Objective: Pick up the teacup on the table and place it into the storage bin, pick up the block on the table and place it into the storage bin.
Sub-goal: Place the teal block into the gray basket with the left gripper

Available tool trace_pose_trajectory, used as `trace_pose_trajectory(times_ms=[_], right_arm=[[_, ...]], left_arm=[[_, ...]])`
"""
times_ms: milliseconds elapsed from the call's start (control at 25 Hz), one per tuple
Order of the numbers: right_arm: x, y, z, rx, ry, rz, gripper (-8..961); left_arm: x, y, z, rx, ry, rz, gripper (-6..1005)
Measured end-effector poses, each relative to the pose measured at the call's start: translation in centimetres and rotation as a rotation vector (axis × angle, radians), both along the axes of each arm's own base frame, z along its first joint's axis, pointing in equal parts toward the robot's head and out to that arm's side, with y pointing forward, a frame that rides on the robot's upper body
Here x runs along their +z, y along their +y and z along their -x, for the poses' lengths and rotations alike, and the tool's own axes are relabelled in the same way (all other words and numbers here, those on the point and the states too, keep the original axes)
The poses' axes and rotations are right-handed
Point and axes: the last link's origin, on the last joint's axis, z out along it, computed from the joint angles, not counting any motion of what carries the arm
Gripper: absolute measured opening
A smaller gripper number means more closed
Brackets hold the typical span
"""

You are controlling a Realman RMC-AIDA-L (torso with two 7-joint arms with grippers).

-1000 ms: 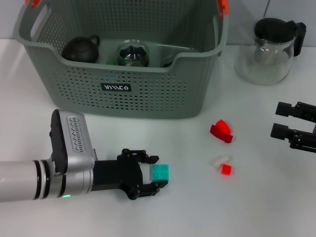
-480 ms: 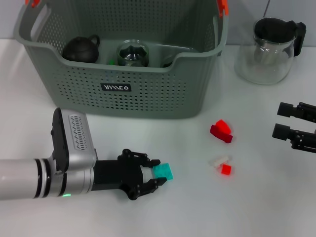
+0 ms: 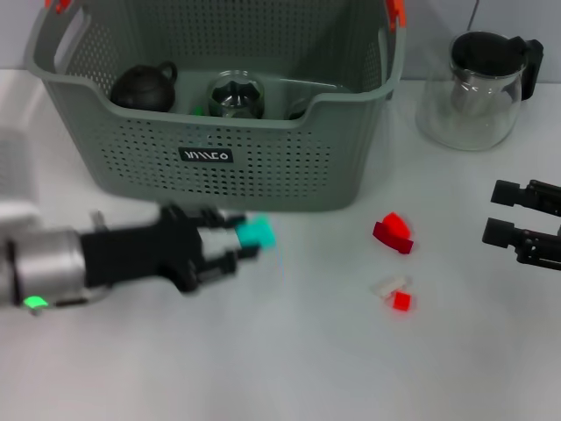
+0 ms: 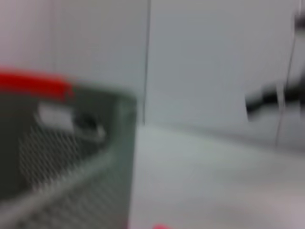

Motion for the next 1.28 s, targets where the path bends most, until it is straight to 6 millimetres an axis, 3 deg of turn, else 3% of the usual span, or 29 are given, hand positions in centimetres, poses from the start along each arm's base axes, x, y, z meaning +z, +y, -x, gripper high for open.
trace_pose_trajectory(times_ms=[40, 80, 280, 480, 600, 800, 1000, 1160, 1200, 1280], right_arm=[[0.0, 0.0, 0.0, 0.001, -0.001, 0.001, 791], [-0.1, 0.0, 0.1, 0.002, -0.001, 0.001, 791], [-0.2, 0.1, 0.2, 0.008, -0.001, 0.005, 792], [-0.2, 0.1, 0.2, 0.009, 0.0, 0.006, 792], [-0.3, 0.0, 0.3, 0.01, 0.002, 0.007, 792], [-0.4, 0.1, 0.4, 0.013, 0.004, 0.012, 792], [-0.5, 0.1, 0.4, 0.015, 0.006, 0.012, 791], [-0.5, 0.1, 0.4, 0.014, 0.007, 0.011, 791], [-0.5, 0.1, 0.4, 0.014, 0.007, 0.011, 791], [-0.5, 0.1, 0.4, 0.013, 0.007, 0.012, 791]], left_arm=[[0.0, 0.0, 0.0, 0.0, 0.0, 0.0, 434], [2.7, 0.8, -0.9, 0.036, -0.082, -0.005, 437], [7.4, 4.0, -3.3, 0.116, -0.195, -0.023, 452], [11.0, 9.1, -6.5, 0.224, -0.193, -0.054, 467], [11.3, 12.6, -7.9, 0.309, -0.081, -0.103, 476], [9.1, 16.3, -8.3, 0.452, 0.146, -0.214, 490], [6.6, 16.4, -8.7, 0.438, 0.238, -0.268, 505], [7.3, 15.8, -9.1, 0.425, 0.195, -0.297, 517], [8.6, 14.6, -9.4, 0.401, 0.104, -0.322, 520], [9.6, 12.7, -9.2, 0.355, -0.014, -0.307, 622]])
